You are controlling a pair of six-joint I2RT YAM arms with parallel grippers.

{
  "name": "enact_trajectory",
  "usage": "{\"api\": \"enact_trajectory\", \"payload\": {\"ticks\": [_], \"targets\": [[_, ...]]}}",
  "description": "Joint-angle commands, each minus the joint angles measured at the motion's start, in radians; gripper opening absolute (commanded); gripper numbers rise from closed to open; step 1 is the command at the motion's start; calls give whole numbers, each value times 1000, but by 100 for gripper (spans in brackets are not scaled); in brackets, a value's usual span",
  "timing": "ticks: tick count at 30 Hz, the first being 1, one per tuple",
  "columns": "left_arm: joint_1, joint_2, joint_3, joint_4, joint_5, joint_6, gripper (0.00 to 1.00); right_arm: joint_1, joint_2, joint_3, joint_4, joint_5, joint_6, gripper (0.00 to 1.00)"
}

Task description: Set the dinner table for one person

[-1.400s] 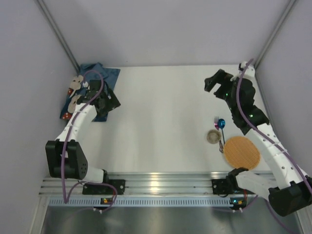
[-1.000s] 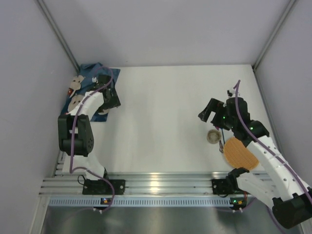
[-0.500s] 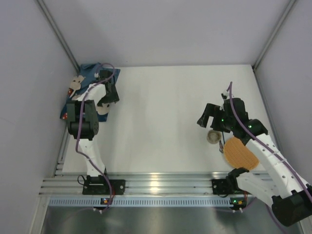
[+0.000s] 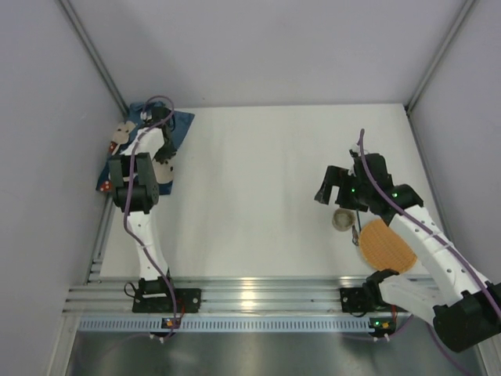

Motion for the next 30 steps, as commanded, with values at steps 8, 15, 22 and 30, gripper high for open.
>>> {"api": "enact_trajectory", "payload": {"ticks": [8, 15, 22, 30], "targets": [[28, -27, -93, 0, 146, -25, 0, 3, 38, 54, 8, 32, 16, 100], [-186, -122, -70, -35, 243, -108, 0, 1, 41, 73, 8, 58, 3, 100], [-448, -109, 103, -104, 312, -286, 0, -10, 18, 88, -35, 96, -27, 100], [-673, 11, 348, -99, 536, -435, 99, -20, 15, 68, -48, 104, -48, 100]]}}
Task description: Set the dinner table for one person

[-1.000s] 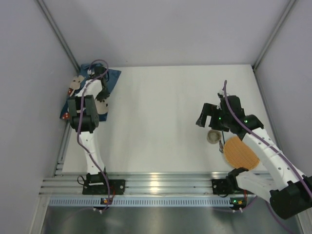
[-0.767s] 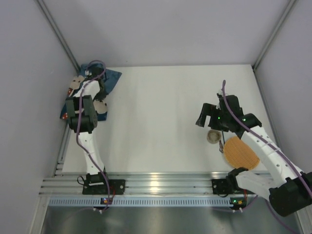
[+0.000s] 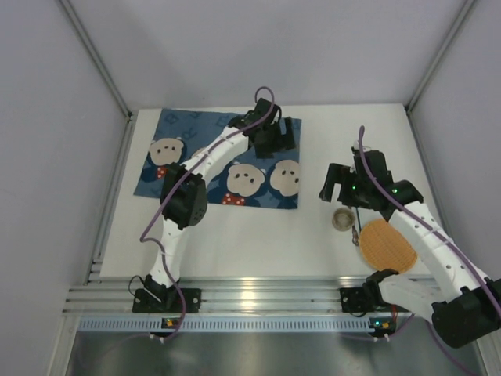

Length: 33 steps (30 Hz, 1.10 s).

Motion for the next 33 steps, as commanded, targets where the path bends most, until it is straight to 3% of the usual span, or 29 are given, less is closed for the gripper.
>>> {"api": "enact_trajectory", "payload": {"ticks": [1, 7, 12, 17, 20, 24, 28, 33], "targets": [[-42, 16, 92, -21, 82, -87, 98, -10, -7, 32, -13, 16, -21, 100], [25, -203, -73, -39, -33, -78, 98, -10, 90, 106, 70, -149, -18, 100], [90, -424, -274, -87, -175, -24, 98, -2, 314, 228, 145, -347, 8, 100], [116, -600, -449, -142, -287, 22, 98, 16, 550, 387, 141, -424, -1, 95], [121, -692, -582, -119, -320, 37, 98, 19, 628, 511, -20, -299, -37, 94], [130, -749, -783, -50, -288, 37, 98, 21, 623, 547, -216, 49, -60, 93], [130, -729, -860, 34, -245, 10, 98, 21, 524, 399, -243, 91, -50, 91], [90, -596, -787, 57, -185, -3, 99, 21, 481, 228, -215, 95, 1, 88]]}}
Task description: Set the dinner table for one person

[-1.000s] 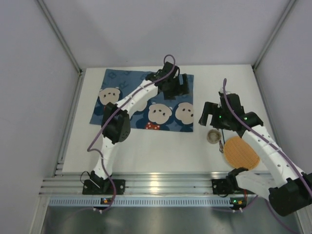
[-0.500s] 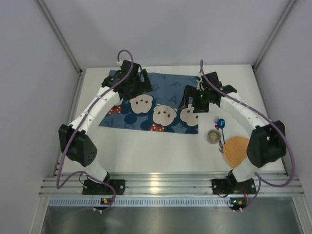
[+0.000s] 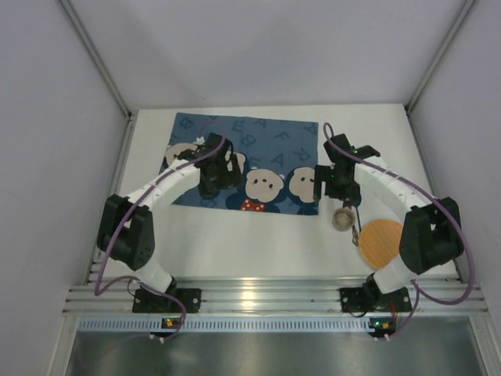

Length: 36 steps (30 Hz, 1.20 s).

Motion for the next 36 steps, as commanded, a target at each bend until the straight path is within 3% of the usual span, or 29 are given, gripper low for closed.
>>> {"api": "enact_trajectory", "payload": {"ticks": [1, 12, 15, 23, 32, 36], "targets": [[-38, 107, 73, 90, 38, -3, 98, 6, -41, -72, -21, 45, 31, 86], [-44, 425, 268, 42, 73, 71, 99, 8, -38, -171, 25, 91, 41, 81], [-47, 471, 234, 53, 135, 62, 97, 6, -36, -201, 43, 86, 42, 80], [-107, 406, 75, 114, 172, 27, 96, 8, -11, -255, 127, 43, 21, 65], [-187, 370, 48, 114, 203, -27, 97, 14, 22, -254, 140, 68, -16, 35], [-190, 352, 52, 100, 189, -26, 97, 11, 30, -250, 135, 80, -33, 9]]}}
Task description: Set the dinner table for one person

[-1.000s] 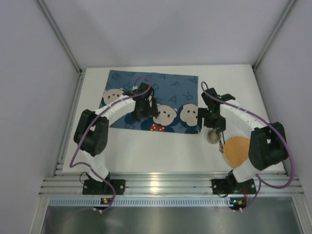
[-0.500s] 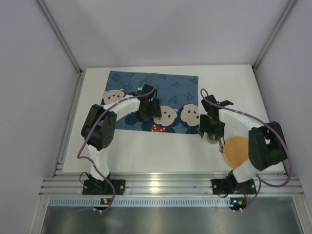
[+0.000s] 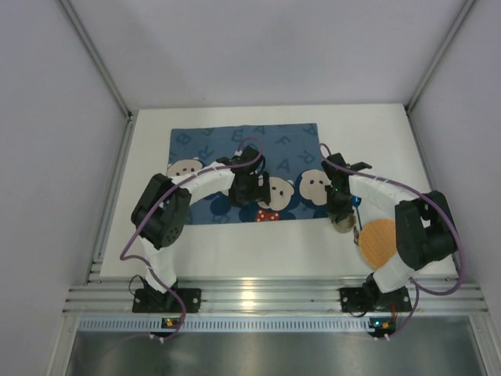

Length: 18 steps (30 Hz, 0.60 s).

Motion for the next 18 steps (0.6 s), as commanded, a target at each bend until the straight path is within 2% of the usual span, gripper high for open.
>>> {"api": "enact_trajectory", "payload": {"ticks": [1, 2, 8, 12, 18], "targets": [[-10, 13, -36, -47, 54, -39, 97, 10, 2, 10, 14, 25, -22, 4], [-10, 5, -30, -53, 52, -41, 97, 13, 0, 17, 8, 26, -22, 0], [-14, -98, 23, -120, -3, -30, 97, 12, -60, 116, -122, 74, -7, 0], [-14, -145, 42, -139, -49, -7, 98, 13, -78, 268, -182, 91, -1, 0], [-34, -43, -1, -119, -34, 44, 97, 18, 109, 587, -222, 82, -30, 0]]}}
